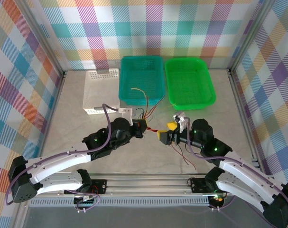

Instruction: Untangle the cables

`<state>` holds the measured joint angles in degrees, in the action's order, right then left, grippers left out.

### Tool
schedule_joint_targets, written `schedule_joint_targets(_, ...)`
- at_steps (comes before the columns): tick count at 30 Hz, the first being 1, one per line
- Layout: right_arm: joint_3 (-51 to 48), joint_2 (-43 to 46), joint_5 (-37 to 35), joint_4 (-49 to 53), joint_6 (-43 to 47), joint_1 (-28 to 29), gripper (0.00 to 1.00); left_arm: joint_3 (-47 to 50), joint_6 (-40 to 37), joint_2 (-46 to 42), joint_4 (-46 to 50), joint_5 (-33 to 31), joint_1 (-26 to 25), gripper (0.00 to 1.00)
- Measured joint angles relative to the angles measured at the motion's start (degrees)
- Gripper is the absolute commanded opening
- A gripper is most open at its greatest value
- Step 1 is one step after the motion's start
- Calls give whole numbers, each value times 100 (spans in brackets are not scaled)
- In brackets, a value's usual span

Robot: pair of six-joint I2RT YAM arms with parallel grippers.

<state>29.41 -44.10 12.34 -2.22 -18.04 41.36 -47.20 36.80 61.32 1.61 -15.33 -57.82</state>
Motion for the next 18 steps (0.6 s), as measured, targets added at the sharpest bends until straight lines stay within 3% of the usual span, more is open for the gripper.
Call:
schedule_joint_targets(4, -81, -232, -4, -284, 127, 201, 76, -11, 138, 103, -90, 275, 190, 0)
schedule_joint_targets(6, -83, -442, -17, -376, 208, 328, 69, -48, 201, 181, -146, 387, 227, 0)
schedule_joint_targets(10, -85, -673, -133, -474, 306, 468, 41, -109, 310, 282, -199, 551, 249, 0)
schedule_joint_targets(13, -90, -662, -269, -487, 341, 485, 7, -146, 380, 282, -195, 623, 293, 0)
schedule_joint_targets(14, -90, -623, -310, -481, 367, 485, 0, -155, 402, 269, -192, 634, 328, 1)
schedule_joint_targets(16, -92, -503, -400, -483, 374, 518, 0, -162, 426, 229, -162, 688, 389, 25)
schedule_joint_targets(18, -103, -317, -527, -450, 380, 538, 0, -162, 457, 101, -105, 734, 457, 55)
